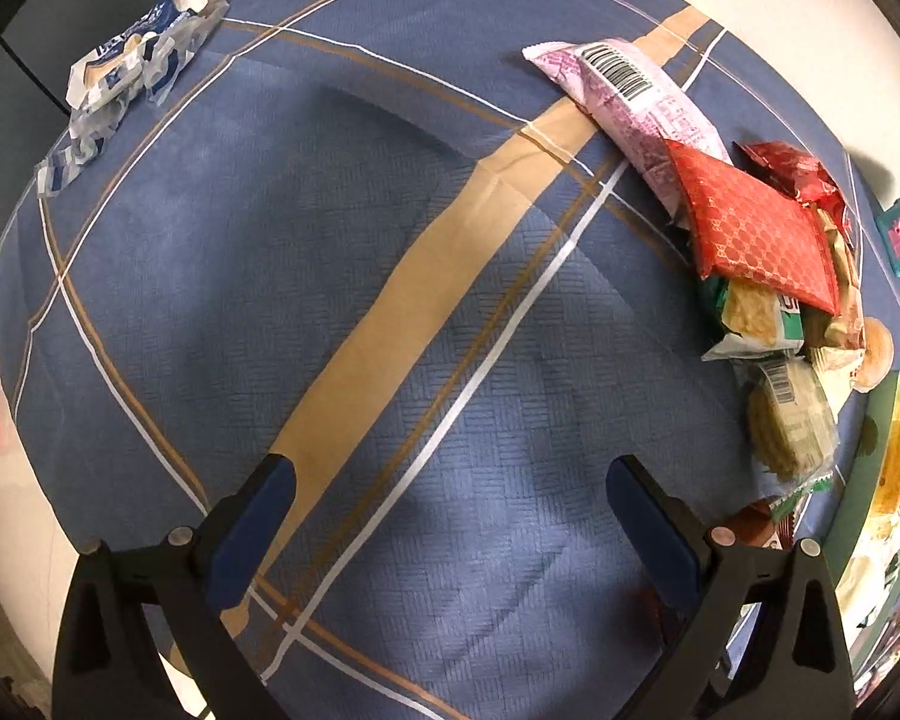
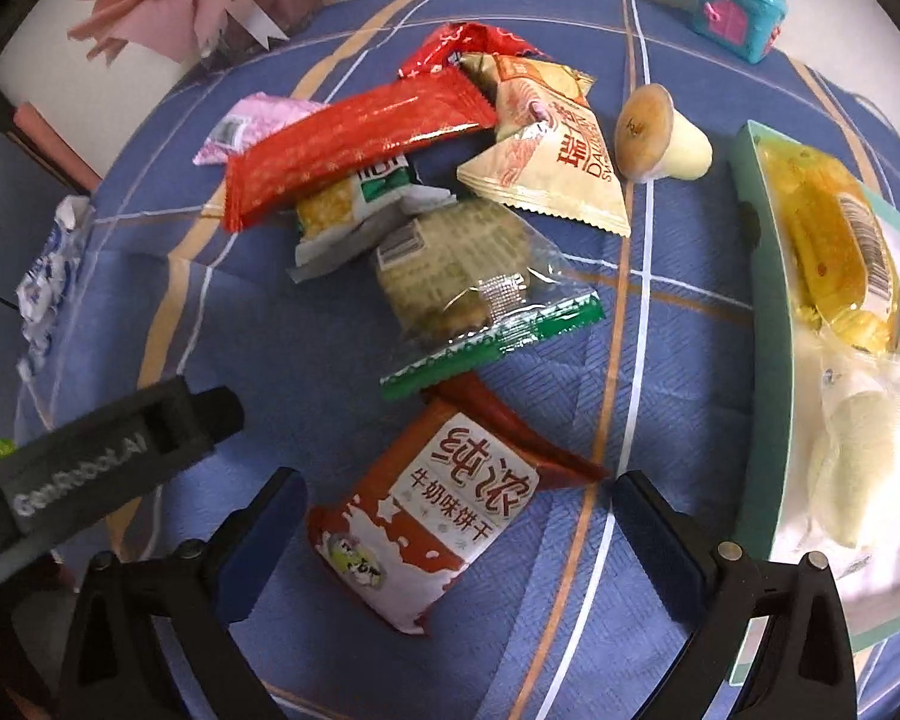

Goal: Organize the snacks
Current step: 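Move both tools back toward the red-white milk biscuit pack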

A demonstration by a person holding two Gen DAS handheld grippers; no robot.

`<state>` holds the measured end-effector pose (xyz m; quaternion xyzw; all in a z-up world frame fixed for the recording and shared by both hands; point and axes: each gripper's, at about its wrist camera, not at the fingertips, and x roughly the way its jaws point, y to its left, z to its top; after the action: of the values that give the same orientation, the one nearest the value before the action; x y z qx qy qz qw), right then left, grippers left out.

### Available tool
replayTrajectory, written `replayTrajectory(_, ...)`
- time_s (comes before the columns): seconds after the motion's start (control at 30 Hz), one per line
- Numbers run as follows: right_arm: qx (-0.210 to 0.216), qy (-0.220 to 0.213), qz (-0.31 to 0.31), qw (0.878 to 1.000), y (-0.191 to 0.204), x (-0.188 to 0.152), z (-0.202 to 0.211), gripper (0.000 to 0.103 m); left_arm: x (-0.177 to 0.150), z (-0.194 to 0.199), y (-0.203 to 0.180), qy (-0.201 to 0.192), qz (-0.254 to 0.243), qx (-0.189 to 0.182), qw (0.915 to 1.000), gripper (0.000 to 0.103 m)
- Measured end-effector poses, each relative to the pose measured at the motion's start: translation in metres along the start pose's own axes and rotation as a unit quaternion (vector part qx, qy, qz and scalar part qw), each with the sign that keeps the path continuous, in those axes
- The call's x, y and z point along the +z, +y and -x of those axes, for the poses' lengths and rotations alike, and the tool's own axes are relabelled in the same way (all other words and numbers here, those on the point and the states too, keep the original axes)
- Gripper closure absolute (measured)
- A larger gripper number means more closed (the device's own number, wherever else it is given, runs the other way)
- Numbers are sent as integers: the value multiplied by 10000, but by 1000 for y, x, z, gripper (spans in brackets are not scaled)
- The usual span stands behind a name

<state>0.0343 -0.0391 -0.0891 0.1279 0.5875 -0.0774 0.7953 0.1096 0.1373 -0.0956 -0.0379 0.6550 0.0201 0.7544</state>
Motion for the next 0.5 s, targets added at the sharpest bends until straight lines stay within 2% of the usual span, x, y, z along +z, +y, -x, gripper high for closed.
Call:
replayTrajectory(0.27,-165,57,334,9993,16,-7,-6,0,1,5,6,-93,-85,-135,9998,0)
replayTrajectory(0.5,-364,77,601,9975,5,-20,0,0,5,7,5,-130,-204,-241,9994,0)
